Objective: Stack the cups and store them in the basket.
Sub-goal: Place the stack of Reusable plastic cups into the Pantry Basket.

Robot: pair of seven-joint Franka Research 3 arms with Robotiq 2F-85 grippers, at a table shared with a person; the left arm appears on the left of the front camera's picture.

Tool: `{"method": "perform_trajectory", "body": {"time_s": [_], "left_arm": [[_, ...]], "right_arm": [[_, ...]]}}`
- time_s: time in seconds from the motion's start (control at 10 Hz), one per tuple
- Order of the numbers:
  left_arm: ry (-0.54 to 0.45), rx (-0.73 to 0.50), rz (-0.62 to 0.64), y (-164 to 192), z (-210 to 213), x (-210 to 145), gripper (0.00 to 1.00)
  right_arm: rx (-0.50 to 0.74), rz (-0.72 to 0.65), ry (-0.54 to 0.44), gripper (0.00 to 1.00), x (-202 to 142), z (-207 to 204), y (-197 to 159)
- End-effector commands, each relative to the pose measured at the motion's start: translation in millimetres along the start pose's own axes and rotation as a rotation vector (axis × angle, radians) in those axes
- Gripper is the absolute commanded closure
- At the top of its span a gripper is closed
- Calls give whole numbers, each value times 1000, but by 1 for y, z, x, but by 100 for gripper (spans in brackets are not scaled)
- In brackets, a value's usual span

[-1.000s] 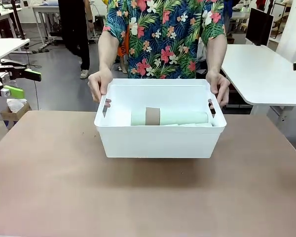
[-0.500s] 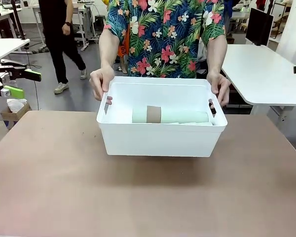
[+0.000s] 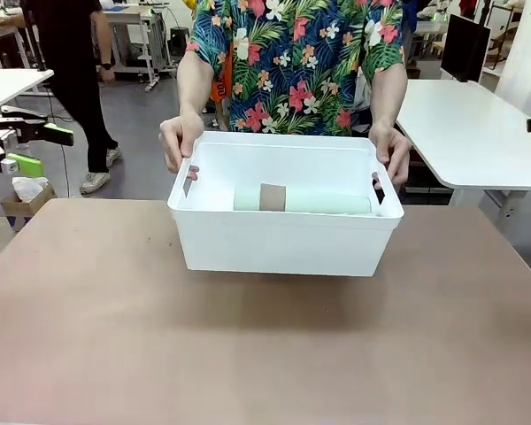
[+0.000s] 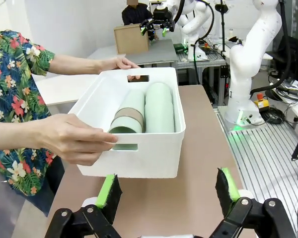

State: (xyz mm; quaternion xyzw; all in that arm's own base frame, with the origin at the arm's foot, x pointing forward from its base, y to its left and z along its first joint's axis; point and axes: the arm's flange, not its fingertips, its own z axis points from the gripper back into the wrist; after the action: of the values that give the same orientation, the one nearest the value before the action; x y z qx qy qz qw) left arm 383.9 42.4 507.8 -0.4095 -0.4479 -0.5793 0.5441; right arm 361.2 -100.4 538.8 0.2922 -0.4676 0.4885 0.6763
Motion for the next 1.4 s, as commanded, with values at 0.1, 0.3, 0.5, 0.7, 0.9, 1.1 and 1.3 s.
{"method": "perform_trajectory", "body": {"time_s": [0.1,0.3,0.5,0.7,0.9,1.1,1.3], "left_arm": [[-5,2,6,-1,0,3,0],[-5,2,6,-1,0,3,0],[-5,2,6,-1,0,3,0],[-5,2,6,-1,0,3,0],[-5,2,6,-1,0,3,0],[-5,2,6,-1,0,3,0],[-5,2,6,-1,0,3,0]], "right_arm": [[-2,8,-19,0,3,0,0],[-2,8,-19,0,3,0,0],[-2,8,-19,0,3,0,0],[-2,8,-19,0,3,0,0],[-2,8,-19,0,3,0,0],[-2,8,-19,0,3,0,0],[-2,8,-19,0,3,0,0]]}}
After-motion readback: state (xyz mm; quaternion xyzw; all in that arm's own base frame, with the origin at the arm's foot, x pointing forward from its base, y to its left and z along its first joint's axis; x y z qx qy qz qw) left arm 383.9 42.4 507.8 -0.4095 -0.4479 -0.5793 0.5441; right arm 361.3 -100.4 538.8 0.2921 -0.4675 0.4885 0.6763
